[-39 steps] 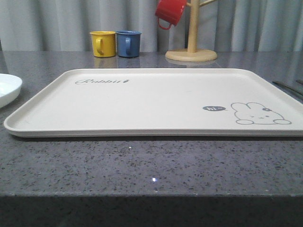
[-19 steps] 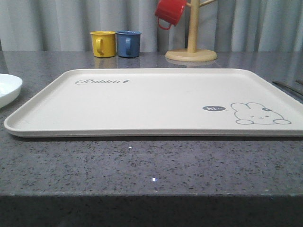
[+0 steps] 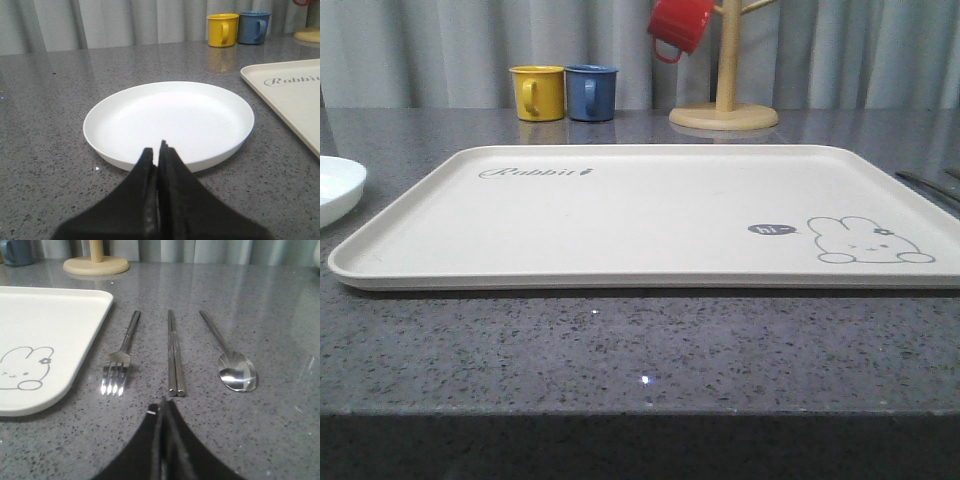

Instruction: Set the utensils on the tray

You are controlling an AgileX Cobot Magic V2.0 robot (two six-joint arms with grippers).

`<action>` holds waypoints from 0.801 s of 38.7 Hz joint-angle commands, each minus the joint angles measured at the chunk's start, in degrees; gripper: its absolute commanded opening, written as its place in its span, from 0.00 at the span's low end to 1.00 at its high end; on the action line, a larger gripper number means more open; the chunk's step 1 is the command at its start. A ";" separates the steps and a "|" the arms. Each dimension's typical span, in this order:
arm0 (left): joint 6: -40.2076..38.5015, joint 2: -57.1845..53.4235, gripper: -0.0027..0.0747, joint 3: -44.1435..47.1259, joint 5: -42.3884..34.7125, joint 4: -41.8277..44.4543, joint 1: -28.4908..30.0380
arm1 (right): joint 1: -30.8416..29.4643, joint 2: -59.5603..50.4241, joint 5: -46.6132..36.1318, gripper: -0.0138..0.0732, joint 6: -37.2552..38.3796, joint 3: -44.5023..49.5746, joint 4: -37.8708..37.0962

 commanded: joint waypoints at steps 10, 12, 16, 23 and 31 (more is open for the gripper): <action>-0.56 -1.29 0.01 -0.98 -19.80 -0.13 -0.02 | -0.33 -0.95 -7.67 0.08 -0.19 -1.30 3.62; -0.56 -1.19 0.01 -2.80 -22.50 -0.13 -0.02 | -0.33 -0.95 -7.48 0.08 -0.19 -2.82 3.81; -0.56 -0.90 0.01 -8.86 -21.96 -0.13 -0.02 | -0.33 -0.95 -5.08 0.08 -0.19 -9.14 3.81; -0.56 6.83 0.01 -23.34 -10.25 -0.13 -0.02 | -0.33 3.83 6.12 0.08 -0.19 -25.05 2.46; 0.15 20.96 0.01 -32.40 -1.46 3.45 -0.02 | -0.33 18.35 9.62 0.08 -0.19 -36.38 2.46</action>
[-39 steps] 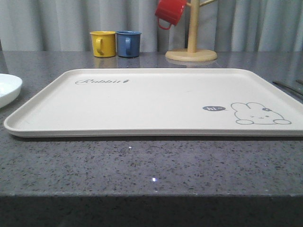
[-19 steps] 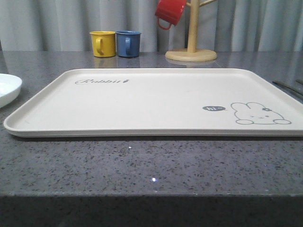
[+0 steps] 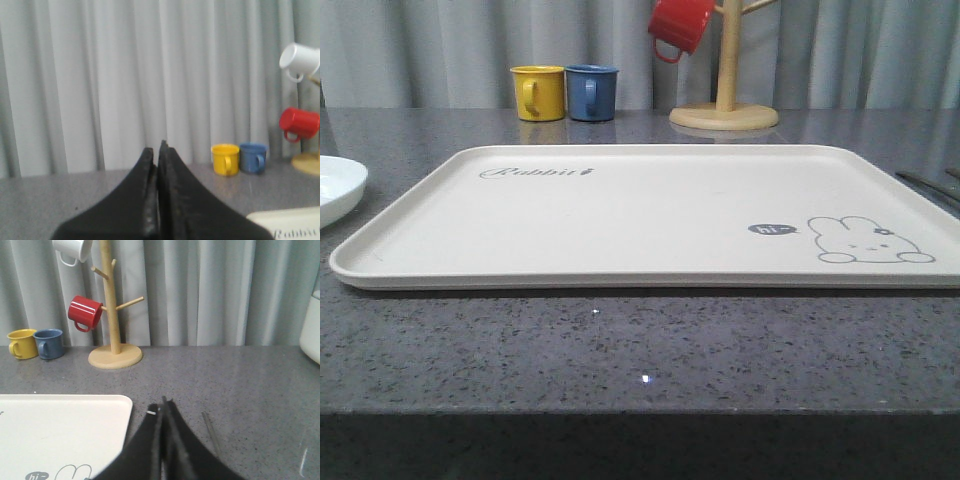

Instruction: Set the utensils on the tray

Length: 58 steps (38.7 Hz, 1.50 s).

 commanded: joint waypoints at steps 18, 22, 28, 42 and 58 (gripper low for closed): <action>0.15 9.14 0.43 -4.76 -1.77 1.98 -0.02 | -0.33 12.53 -3.17 0.35 -0.31 -7.27 -1.08; 0.15 9.14 0.78 -4.76 -1.88 1.87 -0.02 | -0.33 12.53 -2.55 0.66 -0.31 -7.27 -1.61; 0.15 9.14 0.91 -4.76 -1.88 1.74 -0.02 | -0.33 12.53 -2.15 0.91 -0.31 -7.27 -2.99; 0.15 15.46 0.82 -8.38 2.49 -2.22 -0.12 | -0.33 12.53 -1.83 0.90 -0.31 -7.27 -2.99; 5.68 42.14 0.81 -29.57 35.08 -2.11 -6.04 | -0.33 12.53 -1.83 0.90 -0.31 -7.27 -2.99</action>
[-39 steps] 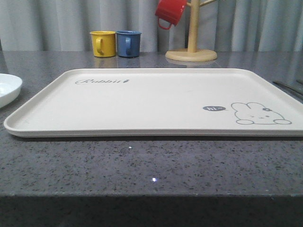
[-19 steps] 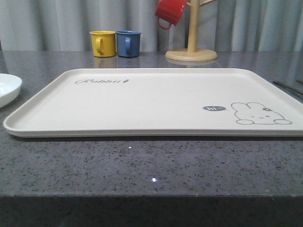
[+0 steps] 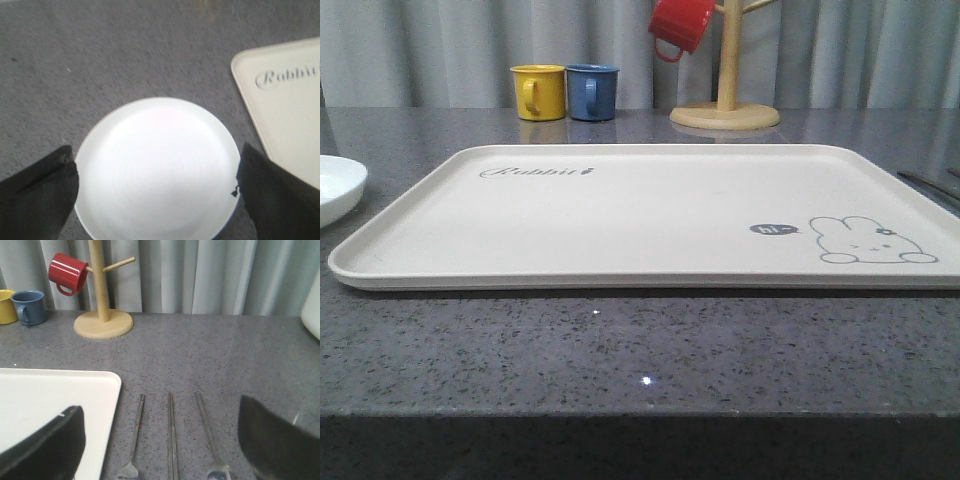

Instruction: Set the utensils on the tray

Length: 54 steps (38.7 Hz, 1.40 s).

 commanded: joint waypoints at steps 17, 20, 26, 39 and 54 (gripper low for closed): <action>1.81 26.33 0.77 -14.05 21.98 0.88 -9.33 | -0.33 0.76 -4.08 0.90 -0.31 -2.00 -0.53; 1.81 28.29 0.72 -14.05 22.62 0.97 -9.33 | -0.33 0.76 -4.08 0.90 -0.31 -2.00 -0.53; 1.81 30.21 0.61 -14.05 21.10 1.48 -9.33 | -0.33 0.76 -4.08 0.90 -0.31 -2.00 -0.53; 2.14 32.74 0.31 -14.05 21.86 1.48 -9.33 | -0.33 0.76 -4.02 0.90 -0.31 -2.00 -0.53; 3.37 32.85 0.01 -15.33 22.94 2.66 -9.33 | -0.33 0.76 -3.96 0.90 -0.31 -2.00 -0.53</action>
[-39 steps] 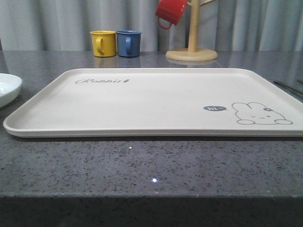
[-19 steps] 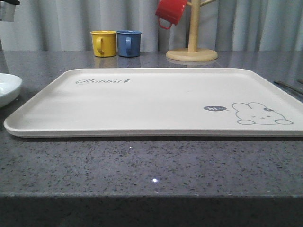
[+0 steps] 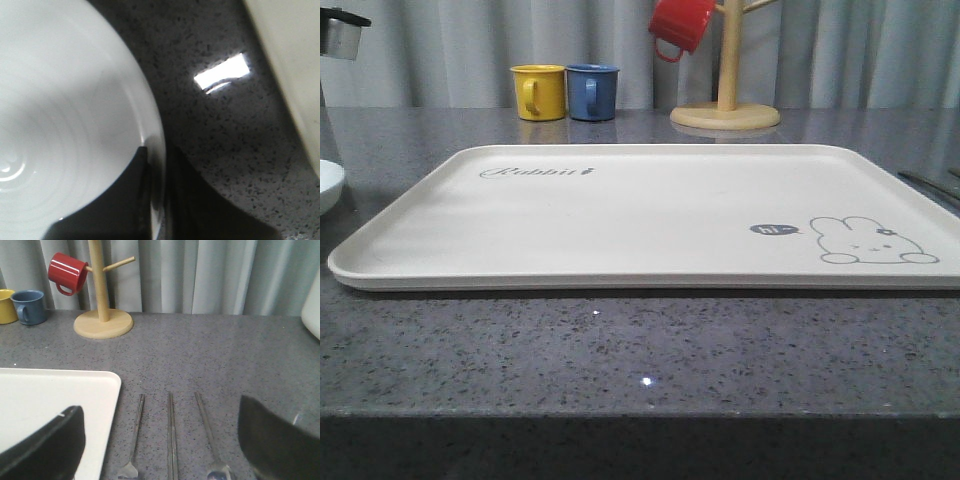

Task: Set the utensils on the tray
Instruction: 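Grasp the rim of the white plate with the left gripper and lift, then lower the white plate onto the tray and open the left gripper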

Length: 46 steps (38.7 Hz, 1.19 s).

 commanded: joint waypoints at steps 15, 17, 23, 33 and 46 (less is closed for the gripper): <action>-5.24 -3.64 0.01 -19.45 8.55 9.75 -8.01 | -0.33 0.76 -3.95 0.90 -0.31 -2.00 -0.50; -5.24 -3.64 0.01 -21.41 8.55 10.06 -10.34 | -0.33 0.76 -3.95 0.90 -0.31 -2.00 -0.50; -6.63 -2.78 0.01 -26.16 7.62 11.04 -19.62 | -0.33 0.76 -3.95 0.90 -0.31 -2.00 -0.50; -8.27 5.51 0.01 -32.70 8.51 11.17 -31.05 | -0.33 0.76 -3.78 0.90 -0.31 -2.00 -0.50; -8.27 13.59 0.01 -34.46 8.51 6.21 -34.15 | -0.33 0.76 -3.78 0.90 -0.31 -2.00 -0.50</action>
